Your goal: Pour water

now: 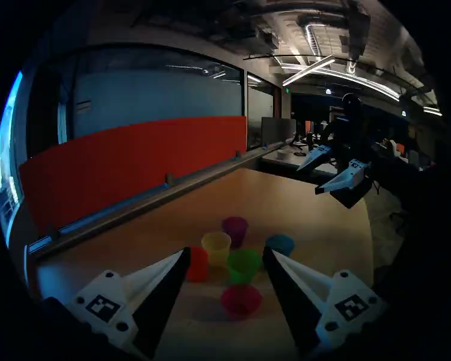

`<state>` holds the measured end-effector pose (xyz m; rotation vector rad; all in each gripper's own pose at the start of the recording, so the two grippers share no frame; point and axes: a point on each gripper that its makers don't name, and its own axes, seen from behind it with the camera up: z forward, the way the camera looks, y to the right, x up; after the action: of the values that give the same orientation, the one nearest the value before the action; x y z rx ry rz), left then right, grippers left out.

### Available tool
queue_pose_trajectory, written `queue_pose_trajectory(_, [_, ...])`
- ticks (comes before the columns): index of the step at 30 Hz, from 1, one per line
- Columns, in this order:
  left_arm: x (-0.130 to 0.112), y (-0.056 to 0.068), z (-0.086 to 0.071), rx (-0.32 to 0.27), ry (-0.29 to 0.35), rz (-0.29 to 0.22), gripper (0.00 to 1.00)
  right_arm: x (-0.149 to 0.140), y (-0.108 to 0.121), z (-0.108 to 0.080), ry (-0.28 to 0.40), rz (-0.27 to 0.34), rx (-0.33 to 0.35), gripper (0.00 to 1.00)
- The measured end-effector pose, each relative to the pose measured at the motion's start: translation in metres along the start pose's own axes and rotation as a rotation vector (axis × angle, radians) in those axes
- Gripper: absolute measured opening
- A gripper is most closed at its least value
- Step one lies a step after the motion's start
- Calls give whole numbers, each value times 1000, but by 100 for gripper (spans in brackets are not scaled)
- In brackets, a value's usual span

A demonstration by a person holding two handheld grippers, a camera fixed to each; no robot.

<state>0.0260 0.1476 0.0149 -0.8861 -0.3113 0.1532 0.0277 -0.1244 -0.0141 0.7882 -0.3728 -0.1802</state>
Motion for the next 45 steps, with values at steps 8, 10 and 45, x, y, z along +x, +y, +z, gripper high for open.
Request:
queue_pose_trajectory(8, [-19,8,15,-24,-42,18,88,-22,-1,13,-41,3,15,99])
queue_pose_trajectory(10, [-23,10,19,-31,-49,16,89,-27,-2,16,-48,7,21,99])
queue_pose_trajectory(45, [-66,14,67,-95,-151,3,88,-108,-21,64,-185,10,88,99])
